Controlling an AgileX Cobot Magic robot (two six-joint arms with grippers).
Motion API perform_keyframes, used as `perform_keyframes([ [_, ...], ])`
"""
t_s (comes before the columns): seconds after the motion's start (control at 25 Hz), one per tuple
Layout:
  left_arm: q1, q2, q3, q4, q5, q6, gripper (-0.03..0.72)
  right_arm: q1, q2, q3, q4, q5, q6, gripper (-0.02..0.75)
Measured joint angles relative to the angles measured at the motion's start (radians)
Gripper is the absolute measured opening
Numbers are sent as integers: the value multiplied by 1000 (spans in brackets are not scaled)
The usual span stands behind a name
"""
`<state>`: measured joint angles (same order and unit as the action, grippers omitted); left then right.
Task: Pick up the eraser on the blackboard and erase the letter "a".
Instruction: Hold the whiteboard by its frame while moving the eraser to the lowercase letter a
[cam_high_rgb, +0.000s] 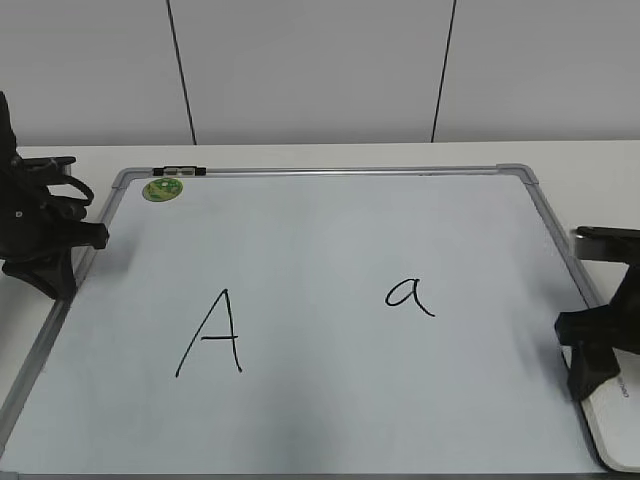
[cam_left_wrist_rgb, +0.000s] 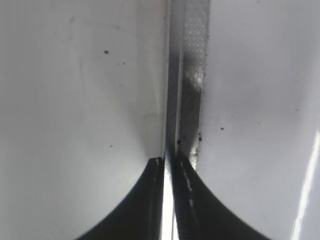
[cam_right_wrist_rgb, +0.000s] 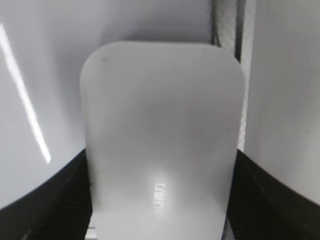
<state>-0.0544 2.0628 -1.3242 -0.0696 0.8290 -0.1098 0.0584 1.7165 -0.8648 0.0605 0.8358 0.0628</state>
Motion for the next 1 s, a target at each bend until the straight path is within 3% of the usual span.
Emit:
perform_keyframes([
  [0.16,0,0,0,-4,0,0,29,0,8,-93,70,100,-56,533],
  [0.4,0,0,0,-4,0,0,29,10,48,-289,81,224,-68,533],
  [0.76,2,0,0,-7,0,0,29,181,268,-597,-12,360,-25,533],
  [1.0,2,0,0,-8,2,0,29,210,405,-753,-18,366,-7,533],
])
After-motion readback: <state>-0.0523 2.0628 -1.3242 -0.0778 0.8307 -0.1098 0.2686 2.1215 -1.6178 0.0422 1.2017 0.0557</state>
